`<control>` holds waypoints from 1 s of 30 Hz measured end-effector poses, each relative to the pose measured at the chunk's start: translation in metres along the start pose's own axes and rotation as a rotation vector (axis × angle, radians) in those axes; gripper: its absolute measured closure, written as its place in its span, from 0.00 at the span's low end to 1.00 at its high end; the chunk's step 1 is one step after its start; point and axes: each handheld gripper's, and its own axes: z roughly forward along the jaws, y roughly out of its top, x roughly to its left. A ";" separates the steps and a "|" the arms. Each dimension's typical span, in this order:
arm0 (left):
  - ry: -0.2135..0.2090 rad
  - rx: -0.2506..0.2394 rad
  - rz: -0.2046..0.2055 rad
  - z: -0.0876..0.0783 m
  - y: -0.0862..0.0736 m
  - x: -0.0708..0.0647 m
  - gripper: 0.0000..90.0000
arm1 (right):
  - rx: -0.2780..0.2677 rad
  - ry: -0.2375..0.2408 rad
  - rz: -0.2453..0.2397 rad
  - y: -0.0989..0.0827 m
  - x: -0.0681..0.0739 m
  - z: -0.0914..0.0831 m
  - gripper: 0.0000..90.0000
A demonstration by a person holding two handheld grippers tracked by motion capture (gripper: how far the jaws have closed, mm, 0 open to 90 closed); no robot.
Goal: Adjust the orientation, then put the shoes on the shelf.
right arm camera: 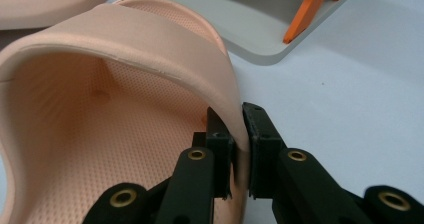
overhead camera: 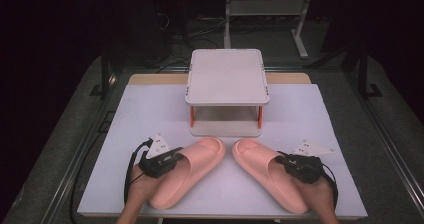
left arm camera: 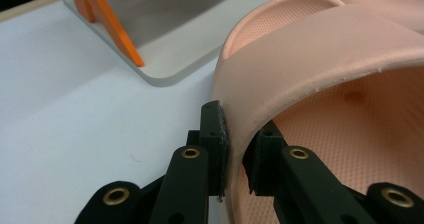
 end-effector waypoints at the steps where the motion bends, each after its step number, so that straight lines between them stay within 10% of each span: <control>1: 0.000 0.000 0.000 0.000 0.000 0.000 0.89 | -0.010 0.004 0.007 0.000 -0.001 -0.003 0.91; 11: 0.021 -0.067 0.059 -0.042 0.031 0.005 0.89 | -0.106 0.054 0.004 0.021 -0.001 -0.036 0.91; 30: 0.015 -0.117 0.062 -0.082 0.059 0.026 0.89 | -0.112 0.137 -0.074 0.073 0.010 -0.070 0.91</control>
